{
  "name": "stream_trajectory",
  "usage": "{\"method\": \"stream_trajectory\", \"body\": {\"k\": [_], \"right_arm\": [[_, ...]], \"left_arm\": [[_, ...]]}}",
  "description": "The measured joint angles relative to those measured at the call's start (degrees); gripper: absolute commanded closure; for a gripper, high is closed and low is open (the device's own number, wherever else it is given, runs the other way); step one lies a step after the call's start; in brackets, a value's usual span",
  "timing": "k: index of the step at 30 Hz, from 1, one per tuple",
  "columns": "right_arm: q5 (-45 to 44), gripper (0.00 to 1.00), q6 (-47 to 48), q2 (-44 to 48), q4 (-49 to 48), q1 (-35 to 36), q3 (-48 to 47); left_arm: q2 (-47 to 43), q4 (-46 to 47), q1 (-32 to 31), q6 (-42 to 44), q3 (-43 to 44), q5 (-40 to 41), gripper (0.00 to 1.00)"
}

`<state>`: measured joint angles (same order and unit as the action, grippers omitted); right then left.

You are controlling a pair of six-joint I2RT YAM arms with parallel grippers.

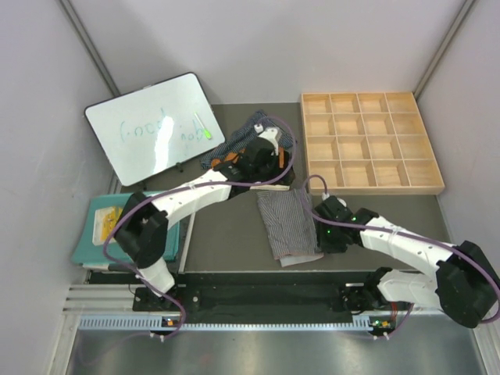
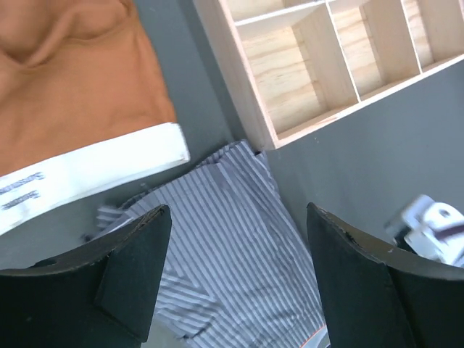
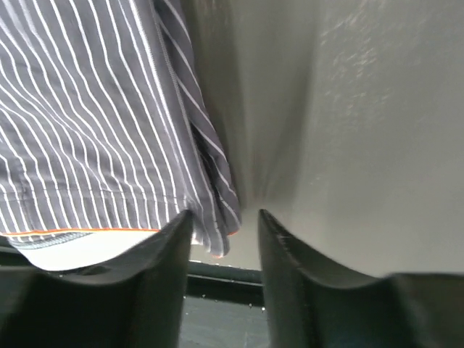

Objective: Roll the underwear
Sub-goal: Fold the underwear at the center of the board.

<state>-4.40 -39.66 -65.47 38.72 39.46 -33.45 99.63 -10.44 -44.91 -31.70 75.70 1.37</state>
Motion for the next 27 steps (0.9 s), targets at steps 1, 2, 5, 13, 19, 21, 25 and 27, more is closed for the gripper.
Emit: {"method": "stream_trajectory", "body": {"k": [1, 2, 5, 13, 19, 21, 25, 27], "right_arm": [[0.6, 0.72, -0.4, 0.0, -0.6, 0.0, 0.7], [1.3, 0.75, -0.7, 0.0, -1.6, 0.0, 1.6], [2.9, 0.88, -1.6, 0.0, -3.6, -0.2, 3.1], [6.6, 1.0, -2.7, 0.3, -5.8, -0.1, 3.8], [7.5, 1.0, -6.0, 0.3, -7.0, 4.3, 4.2], [7.5, 1.0, -7.6, 0.1, -7.5, 7.1, 4.2], [7.0, 1.0, -11.6, -0.9, -9.8, 12.7, 4.2], [6.2, 1.0, -13.3, -1.9, -10.8, 15.1, 4.2]], "left_arm": [[-1.7, 0.4, 0.6, 0.2, -1.4, -0.1, 0.22], [-3.3, 0.5, 1.4, 0.3, -2.9, -0.3, 0.22], [-7.3, 0.7, 4.2, 0.4, -7.5, -0.4, 0.23], [-15.7, 0.2, 12.2, 0.4, -20.2, -0.6, 0.23], [-23.5, 0.3, 13.5, 0.4, -27.6, -3.5, 0.23], [-25.2, 0.4, 13.7, 0.4, -29.4, -4.5, 0.23], [-28.5, 0.8, 13.8, -0.1, -34.0, -6.6, 0.23], [-30.3, 1.1, 13.8, -1.1, -36.9, -8.2, 0.23]]}}
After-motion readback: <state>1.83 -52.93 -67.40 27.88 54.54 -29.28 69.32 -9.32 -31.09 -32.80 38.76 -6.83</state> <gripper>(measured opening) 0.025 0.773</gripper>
